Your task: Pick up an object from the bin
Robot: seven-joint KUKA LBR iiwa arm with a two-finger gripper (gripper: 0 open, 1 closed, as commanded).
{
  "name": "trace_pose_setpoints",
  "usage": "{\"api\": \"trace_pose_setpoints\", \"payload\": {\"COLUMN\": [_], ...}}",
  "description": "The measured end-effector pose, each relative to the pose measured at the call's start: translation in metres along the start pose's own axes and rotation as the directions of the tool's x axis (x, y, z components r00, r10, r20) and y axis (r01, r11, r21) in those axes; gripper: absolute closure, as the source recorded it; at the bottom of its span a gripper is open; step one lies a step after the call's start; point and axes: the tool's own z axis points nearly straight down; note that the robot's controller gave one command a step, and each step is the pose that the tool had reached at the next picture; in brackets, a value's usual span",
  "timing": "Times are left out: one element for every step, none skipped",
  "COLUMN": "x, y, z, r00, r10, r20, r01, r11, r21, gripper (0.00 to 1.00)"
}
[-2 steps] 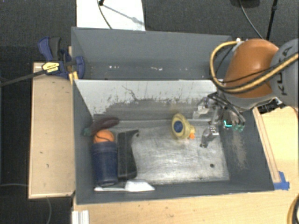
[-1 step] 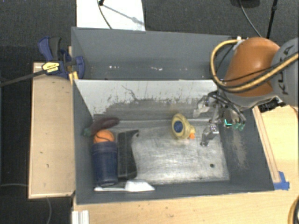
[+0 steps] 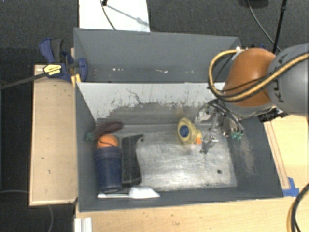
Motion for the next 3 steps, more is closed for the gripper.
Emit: {"api": "trace_pose_setpoints", "payload": {"x": [-0.015,-0.015,-0.012], "y": [0.004,0.004,0.01], "z": [0.06,0.06,-0.045], "r00": [0.991,0.991,0.987], "r10": [-0.136,-0.136,-0.158], "r20": [0.003,0.003,-0.009], "r01": [0.136,0.136,0.158], "r11": [0.991,0.991,0.987], "r21": [0.0,0.0,-0.002], "gripper": [1.0,1.0,1.0]}}
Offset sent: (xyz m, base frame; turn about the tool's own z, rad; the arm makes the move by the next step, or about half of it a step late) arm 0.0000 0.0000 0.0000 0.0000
